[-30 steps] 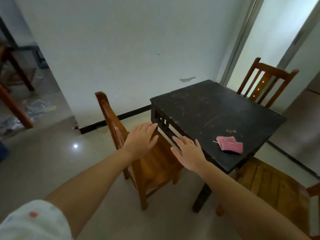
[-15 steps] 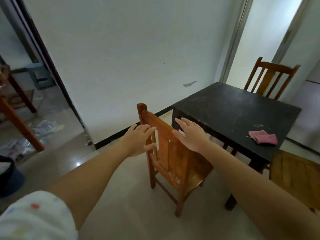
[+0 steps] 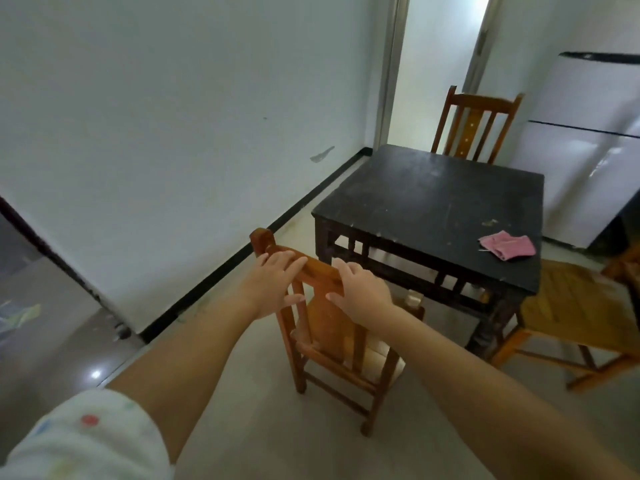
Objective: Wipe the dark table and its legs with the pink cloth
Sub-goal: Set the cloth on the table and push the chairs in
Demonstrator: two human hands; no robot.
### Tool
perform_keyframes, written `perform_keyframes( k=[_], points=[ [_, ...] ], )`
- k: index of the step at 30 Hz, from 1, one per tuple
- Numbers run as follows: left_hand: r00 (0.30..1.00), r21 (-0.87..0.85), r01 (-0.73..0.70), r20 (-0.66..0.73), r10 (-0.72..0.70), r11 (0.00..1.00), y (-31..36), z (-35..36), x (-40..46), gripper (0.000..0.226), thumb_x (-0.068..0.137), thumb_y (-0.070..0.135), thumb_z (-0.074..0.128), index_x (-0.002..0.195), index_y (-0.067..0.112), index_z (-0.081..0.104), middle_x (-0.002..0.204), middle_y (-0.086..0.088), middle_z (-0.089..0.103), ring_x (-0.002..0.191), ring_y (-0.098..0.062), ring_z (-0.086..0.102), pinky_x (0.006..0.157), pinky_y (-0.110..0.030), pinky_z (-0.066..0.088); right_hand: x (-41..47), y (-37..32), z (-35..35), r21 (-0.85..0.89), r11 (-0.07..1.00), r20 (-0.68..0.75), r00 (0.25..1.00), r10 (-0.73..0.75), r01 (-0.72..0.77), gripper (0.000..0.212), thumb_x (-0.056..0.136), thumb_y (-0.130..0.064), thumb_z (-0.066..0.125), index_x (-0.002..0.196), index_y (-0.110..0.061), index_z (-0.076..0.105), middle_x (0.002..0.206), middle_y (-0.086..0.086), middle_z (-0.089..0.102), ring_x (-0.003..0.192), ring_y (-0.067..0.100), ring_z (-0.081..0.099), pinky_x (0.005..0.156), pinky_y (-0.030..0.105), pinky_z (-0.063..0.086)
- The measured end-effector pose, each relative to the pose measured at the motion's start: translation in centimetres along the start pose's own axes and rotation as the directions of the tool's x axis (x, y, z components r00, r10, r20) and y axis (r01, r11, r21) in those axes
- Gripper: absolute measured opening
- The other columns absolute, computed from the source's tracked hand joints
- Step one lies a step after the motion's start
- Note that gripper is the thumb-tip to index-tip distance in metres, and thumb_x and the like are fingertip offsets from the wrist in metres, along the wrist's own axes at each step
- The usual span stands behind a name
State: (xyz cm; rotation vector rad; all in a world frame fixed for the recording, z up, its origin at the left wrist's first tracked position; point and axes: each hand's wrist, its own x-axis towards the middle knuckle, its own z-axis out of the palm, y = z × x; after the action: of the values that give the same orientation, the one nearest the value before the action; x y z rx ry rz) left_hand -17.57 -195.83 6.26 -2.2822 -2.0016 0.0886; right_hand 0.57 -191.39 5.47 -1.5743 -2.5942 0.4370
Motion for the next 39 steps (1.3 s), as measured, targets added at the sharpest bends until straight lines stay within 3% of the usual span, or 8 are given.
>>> perform_keyframes(
  k=[3, 6, 10, 14, 21, 26, 33, 39],
  points=[
    [0.996, -0.010, -0.091, 0.019, 0.091, 0.996, -1.6, 1.2, 2.4, 0.069, 0.088, 0.051, 0.048, 0.144, 0.024, 0.018, 0.151, -0.006, 0.024, 0.138, -0.026, 0.021, 0.114, -0.044, 0.015, 0.1, 0.8, 2.1, -0.089, 0.993, -0.091, 0.994, 0.066, -0.074, 0.060, 0.092, -0.042, 0.051, 0.143, -0.025, 0.024, 0.141, 0.002, 0.043, 0.130, 0.025, 0.040, 0.106, 0.044, 0.035],
    [0.986, -0.029, -0.163, 0.037, 0.164, 0.986, -2.8, 2.4, 4.8, 0.065, 0.088, 0.048, 0.049, 0.142, 0.024, 0.022, 0.148, -0.005, 0.029, 0.137, -0.026, 0.024, 0.114, -0.047, 0.012, -0.3, 1.3, 3.4, -0.120, 0.984, -0.262, 0.960, 0.099, -0.134, 0.044, 0.091, -0.039, 0.052, 0.131, -0.025, 0.039, 0.126, -0.001, 0.053, 0.117, 0.021, 0.049, 0.098, 0.038, 0.038],
    [0.968, -0.127, -0.228, 0.075, 0.239, 0.965, -5.0, 3.6, 8.1, 0.051, 0.085, 0.046, 0.057, 0.128, 0.024, 0.040, 0.128, -0.002, 0.048, 0.122, -0.023, 0.042, 0.109, -0.045, 0.028, 0.0, 0.5, 3.9, -0.078, 0.958, -0.336, 0.912, 0.236, -0.277, 0.037, 0.085, -0.044, 0.058, 0.115, -0.025, 0.049, 0.112, -0.003, 0.056, 0.105, 0.019, 0.053, 0.090, 0.037, 0.040],
    [0.936, -0.159, -0.345, 0.006, 0.351, 0.925, -5.8, 4.6, 9.7, 0.036, 0.083, 0.047, 0.058, 0.108, 0.024, 0.047, 0.109, 0.002, 0.054, 0.106, -0.018, 0.050, 0.103, -0.039, 0.035, -0.3, 1.2, 3.7, -0.049, 0.939, -0.380, 0.876, 0.297, -0.340, 0.036, 0.083, -0.048, 0.060, 0.107, -0.022, 0.053, 0.106, -0.001, 0.058, 0.100, 0.019, 0.054, 0.088, 0.036, 0.041],
    [0.932, -0.175, -0.358, -0.012, 0.362, 0.917, -4.5, 4.6, 13.8, 0.036, 0.084, 0.045, 0.057, 0.110, 0.024, 0.046, 0.110, 0.001, 0.052, 0.108, -0.020, 0.047, 0.106, -0.046, 0.030, 2.0, 3.4, 2.0, -0.054, 0.916, -0.356, 0.865, 0.354, -0.398, 0.034, 0.083, -0.050, 0.059, 0.105, -0.025, 0.052, 0.107, -0.004, 0.057, 0.102, 0.017, 0.052, 0.092, 0.034, 0.038],
    [0.934, -0.195, -0.354, -0.025, 0.356, 0.915, -3.5, 4.7, 18.7, 0.038, 0.085, 0.045, 0.057, 0.114, 0.024, 0.045, 0.117, 0.001, 0.051, 0.114, -0.021, 0.045, 0.107, -0.045, 0.030, 5.5, 7.1, 0.5, -0.074, 0.921, -0.340, 0.878, 0.337, -0.382, 0.036, 0.083, -0.051, 0.058, 0.105, -0.023, 0.052, 0.108, -0.002, 0.057, 0.102, 0.018, 0.052, 0.089, 0.034, 0.040],
    [0.950, -0.208, -0.313, -0.070, 0.305, 0.927, -2.0, 4.7, 24.4, 0.040, 0.084, 0.045, 0.057, 0.115, 0.022, 0.045, 0.112, -0.001, 0.051, 0.107, -0.020, 0.046, 0.098, -0.037, 0.033, 10.2, 12.5, -1.4, -0.133, 0.932, -0.306, 0.908, 0.285, -0.338, 0.040, 0.083, -0.052, 0.057, 0.106, -0.019, 0.052, 0.104, 0.000, 0.057, 0.097, 0.019, 0.053, 0.083, 0.033, 0.040],
    [0.951, -0.200, -0.307, -0.039, 0.306, 0.930, -1.4, 5.0, 27.5, 0.043, 0.086, 0.047, 0.054, 0.118, 0.021, 0.044, 0.115, -0.002, 0.051, 0.110, -0.020, 0.046, 0.106, -0.041, 0.029, 12.3, 14.8, -1.9, -0.126, 0.939, -0.322, 0.908, 0.267, -0.321, 0.039, 0.085, -0.052, 0.055, 0.106, -0.019, 0.052, 0.102, 0.001, 0.056, 0.095, 0.019, 0.052, 0.081, 0.033, 0.039]
  ],
)
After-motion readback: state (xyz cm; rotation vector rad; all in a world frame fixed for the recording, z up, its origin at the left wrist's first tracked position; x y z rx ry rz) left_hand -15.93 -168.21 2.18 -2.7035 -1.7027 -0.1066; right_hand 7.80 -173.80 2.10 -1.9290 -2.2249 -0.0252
